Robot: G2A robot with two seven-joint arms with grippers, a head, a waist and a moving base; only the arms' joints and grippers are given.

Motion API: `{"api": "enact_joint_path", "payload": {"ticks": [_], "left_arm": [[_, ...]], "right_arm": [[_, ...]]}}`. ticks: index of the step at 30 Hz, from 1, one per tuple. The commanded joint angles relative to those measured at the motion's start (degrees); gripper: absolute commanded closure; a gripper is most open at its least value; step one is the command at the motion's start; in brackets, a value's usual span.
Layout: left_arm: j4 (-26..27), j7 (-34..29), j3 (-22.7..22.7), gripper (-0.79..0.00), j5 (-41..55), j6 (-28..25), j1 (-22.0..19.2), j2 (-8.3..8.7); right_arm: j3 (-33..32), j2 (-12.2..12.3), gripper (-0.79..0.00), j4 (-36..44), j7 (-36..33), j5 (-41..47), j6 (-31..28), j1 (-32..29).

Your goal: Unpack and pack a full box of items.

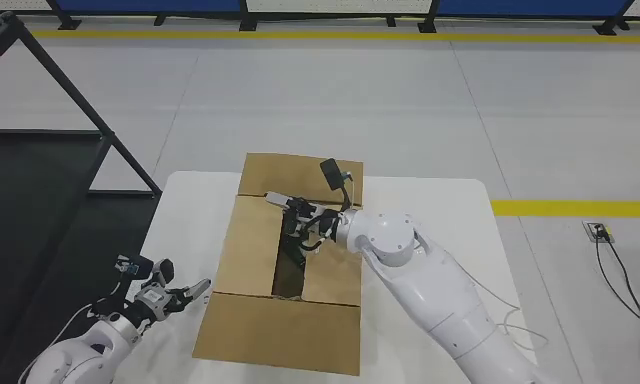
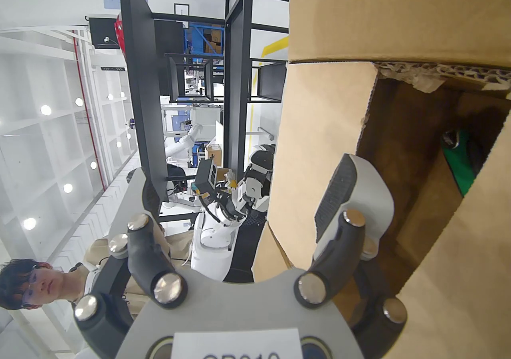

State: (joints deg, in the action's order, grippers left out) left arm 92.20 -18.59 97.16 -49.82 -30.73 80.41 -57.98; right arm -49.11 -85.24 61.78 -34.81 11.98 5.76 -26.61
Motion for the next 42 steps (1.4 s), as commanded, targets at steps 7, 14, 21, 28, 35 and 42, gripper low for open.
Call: {"api": "enact_joint_path", "payload": {"ticks": [7,14,21,28,35,42], "left_arm": [[-0.52,0.4,-1.41,-0.785,-1.19,-1.66,-0.13,0.07],[-0.11,0.63,-1.7,-0.785,-0.97,-2.67,0.2,0.18],[0.05,0.56,-1.64,-0.785,-0.49,-3.25,0.57,0.31],[0.36,0.1,-1.63,-0.785,-0.07,-3.98,0.73,0.47],[0.68,-0.1,-1.78,-0.785,-0.11,-3.99,0.82,0.59],[0.55,0.18,-1.7,-0.785,0.26,-3.87,0.76,0.69]], "right_arm": [[1.79,-0.83,-0.785,0.08,2.52,-3.72,5.27,0.83],[3.95,-2.04,-0.785,-3.17,2.3,-6.46,8.48,3.52],[4.74,-3.31,-0.785,-7.87,-1.08,-4.88,6.66,5.57],[5.81,-4.7,-0.785,-11.79,-4.55,-3.37,2.66,7.07],[4.96,-5.59,-0.785,-14.09,-5.45,-0.93,-1.79,7.52],[2.44,-5.94,-0.785,-14.17,-4.99,2.55,-4.75,7.44]]}}
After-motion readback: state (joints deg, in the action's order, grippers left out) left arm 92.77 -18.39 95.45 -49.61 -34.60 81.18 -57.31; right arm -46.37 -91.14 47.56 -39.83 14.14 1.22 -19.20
